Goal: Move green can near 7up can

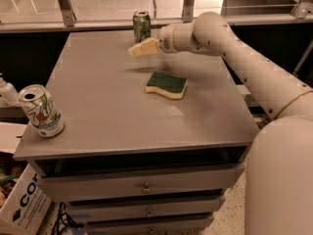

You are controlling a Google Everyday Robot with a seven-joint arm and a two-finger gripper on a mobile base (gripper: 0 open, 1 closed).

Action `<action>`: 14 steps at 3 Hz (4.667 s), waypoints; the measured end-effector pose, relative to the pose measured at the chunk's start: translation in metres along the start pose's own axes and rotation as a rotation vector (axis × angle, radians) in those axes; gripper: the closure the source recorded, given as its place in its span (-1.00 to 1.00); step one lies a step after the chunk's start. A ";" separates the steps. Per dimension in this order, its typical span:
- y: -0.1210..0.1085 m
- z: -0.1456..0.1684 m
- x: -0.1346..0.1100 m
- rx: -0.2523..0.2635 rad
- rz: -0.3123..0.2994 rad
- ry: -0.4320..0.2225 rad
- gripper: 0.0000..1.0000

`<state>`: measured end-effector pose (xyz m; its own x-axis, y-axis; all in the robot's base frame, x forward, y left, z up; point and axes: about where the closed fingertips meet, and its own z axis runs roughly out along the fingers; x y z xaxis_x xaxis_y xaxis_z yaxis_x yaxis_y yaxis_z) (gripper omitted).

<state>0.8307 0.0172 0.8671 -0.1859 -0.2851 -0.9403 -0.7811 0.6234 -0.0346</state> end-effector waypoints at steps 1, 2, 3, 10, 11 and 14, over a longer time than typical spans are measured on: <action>-0.018 0.025 -0.027 0.025 0.019 -0.073 -1.00; -0.028 0.048 -0.044 0.049 0.022 -0.082 -1.00; -0.036 0.072 -0.050 0.111 0.033 -0.032 -1.00; 0.050 -0.061 -0.041 -0.336 0.097 -0.099 1.00; 0.112 -0.093 -0.043 -0.535 0.034 -0.083 1.00; 0.157 -0.096 -0.028 -0.693 -0.074 -0.052 1.00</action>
Offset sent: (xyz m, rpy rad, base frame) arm 0.0974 0.0429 0.0414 0.0672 -0.0604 -0.0967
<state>0.6561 0.0528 0.9206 -0.1024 -0.2627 -0.9594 -0.9941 -0.0089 0.1085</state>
